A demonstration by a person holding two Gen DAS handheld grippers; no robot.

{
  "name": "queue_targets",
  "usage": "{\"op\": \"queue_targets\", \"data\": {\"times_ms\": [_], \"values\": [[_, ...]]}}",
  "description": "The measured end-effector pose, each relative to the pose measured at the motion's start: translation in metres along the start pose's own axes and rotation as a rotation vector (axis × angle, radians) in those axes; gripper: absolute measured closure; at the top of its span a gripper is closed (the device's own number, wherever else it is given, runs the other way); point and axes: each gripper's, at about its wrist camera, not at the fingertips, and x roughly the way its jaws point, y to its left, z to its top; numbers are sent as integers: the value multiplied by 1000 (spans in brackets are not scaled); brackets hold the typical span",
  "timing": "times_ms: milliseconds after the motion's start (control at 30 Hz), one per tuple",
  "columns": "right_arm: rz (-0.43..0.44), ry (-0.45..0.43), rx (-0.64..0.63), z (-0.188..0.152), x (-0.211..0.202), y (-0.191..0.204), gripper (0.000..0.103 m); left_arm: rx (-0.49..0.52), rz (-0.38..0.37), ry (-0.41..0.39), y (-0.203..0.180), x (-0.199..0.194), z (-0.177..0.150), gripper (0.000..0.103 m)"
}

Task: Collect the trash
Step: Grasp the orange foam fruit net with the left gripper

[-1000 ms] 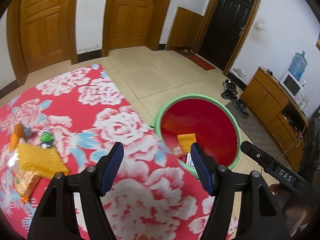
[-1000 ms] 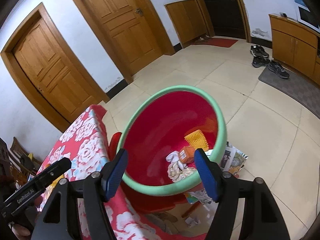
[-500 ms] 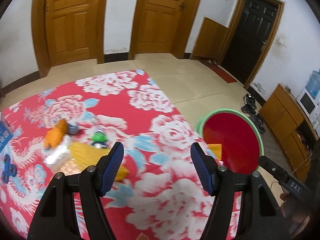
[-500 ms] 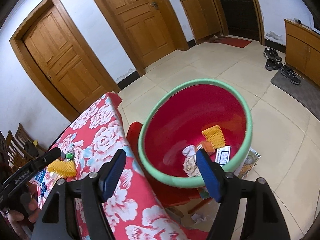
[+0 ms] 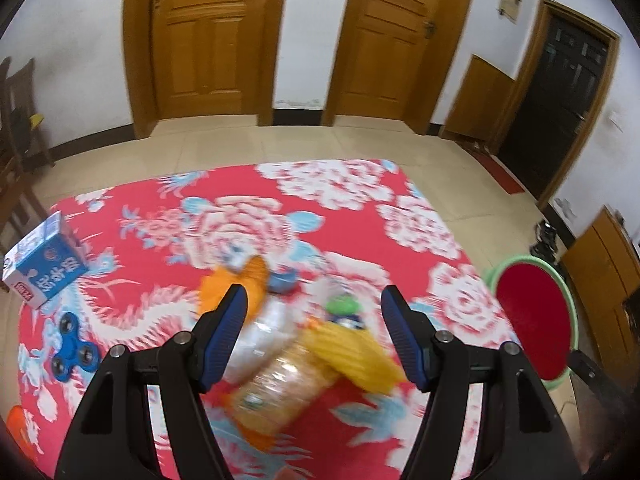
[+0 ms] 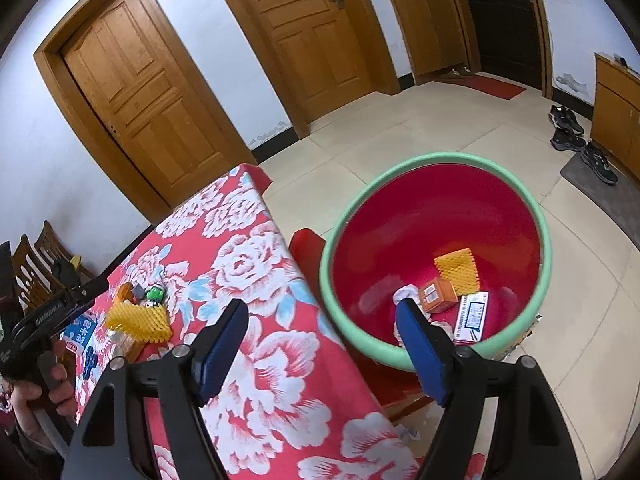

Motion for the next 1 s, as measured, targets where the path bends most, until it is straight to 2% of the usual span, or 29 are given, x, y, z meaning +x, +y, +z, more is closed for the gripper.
{"op": "queue_targets", "data": {"times_ms": [167,367,667,733,800,867,1000], "values": [[2,14,-9,1,10,11,25,-33,43,16,26,16,5,34],[3,31,-28,1,20,24,25,-34,43,65,36,39,2,34],[4,50,-48,0,28,40,25,-73,17,113,48,61,0,66],[3,55,-60,-1,29,45,24,-92,-6,114,52,62,-2,69],[5,59,-72,-3,30,50,24,-104,-26,110,54,61,-3,79],[8,64,-83,-3,31,55,25,-102,-40,104,54,59,-3,83],[18,73,-108,-4,35,70,25,-98,-62,84,53,52,-3,85]]}}
